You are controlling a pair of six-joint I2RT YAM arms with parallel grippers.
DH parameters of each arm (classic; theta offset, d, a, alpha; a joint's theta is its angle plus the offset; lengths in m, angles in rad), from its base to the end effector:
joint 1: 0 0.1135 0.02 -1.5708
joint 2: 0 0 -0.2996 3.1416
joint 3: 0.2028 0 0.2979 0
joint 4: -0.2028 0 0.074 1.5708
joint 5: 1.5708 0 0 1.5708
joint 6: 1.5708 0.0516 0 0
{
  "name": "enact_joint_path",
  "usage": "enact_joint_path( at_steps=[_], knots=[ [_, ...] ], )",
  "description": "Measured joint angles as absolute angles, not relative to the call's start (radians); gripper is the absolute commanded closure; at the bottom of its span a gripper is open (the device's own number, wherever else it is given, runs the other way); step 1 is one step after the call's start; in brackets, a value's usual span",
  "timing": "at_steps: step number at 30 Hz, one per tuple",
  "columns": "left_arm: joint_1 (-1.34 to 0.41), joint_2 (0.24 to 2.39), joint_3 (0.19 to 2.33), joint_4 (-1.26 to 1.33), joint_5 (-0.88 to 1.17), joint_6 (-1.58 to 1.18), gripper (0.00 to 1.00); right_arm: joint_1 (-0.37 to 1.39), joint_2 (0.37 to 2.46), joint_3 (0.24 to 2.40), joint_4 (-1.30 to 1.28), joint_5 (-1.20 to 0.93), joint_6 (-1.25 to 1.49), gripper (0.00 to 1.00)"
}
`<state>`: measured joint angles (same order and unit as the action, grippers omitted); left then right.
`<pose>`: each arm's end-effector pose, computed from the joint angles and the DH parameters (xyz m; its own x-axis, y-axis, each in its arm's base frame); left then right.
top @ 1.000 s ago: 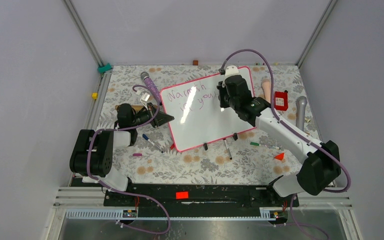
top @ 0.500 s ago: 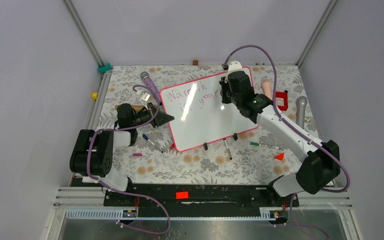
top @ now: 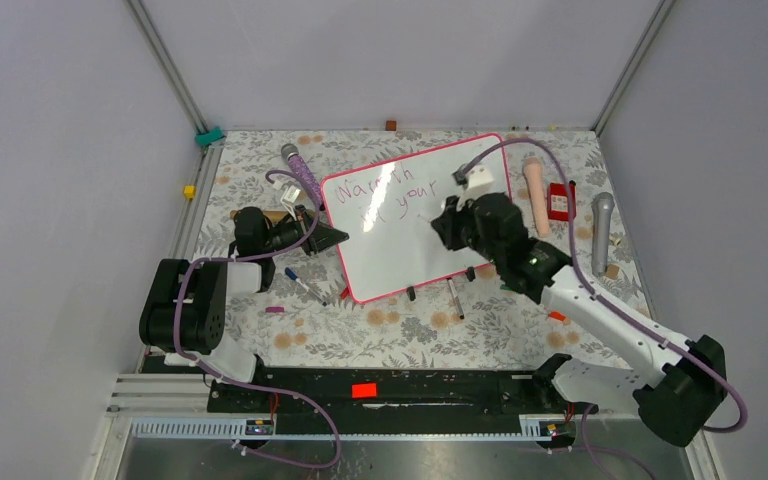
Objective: Write a sentence on the whiteboard
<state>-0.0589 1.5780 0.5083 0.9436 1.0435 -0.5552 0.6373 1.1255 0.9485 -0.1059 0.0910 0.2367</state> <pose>0.3110 -0.0630 0.1734 -0.5734 -0.2319 -0.7858 0.6863 0.3879 -0.6153 0.2513 0.1802 0.3566 -0.3406 0.0384 -0.9394 -0.4552 0.8675 0.2005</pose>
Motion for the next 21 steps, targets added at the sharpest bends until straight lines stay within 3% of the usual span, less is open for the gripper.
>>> enact_joint_path(
  at_steps=[8, 21],
  knots=[
    [-0.059, 1.578, 0.508, 0.944, 1.044, -0.555, 1.00, 1.026, 1.184, 0.806, 0.047, 0.350, 0.186, 1.00],
    [-0.059, 1.578, 0.508, 0.943, 1.044, -0.555, 1.00, 1.085, 1.357, 0.848, 0.171, 0.464, 0.081, 1.00]
  ],
)
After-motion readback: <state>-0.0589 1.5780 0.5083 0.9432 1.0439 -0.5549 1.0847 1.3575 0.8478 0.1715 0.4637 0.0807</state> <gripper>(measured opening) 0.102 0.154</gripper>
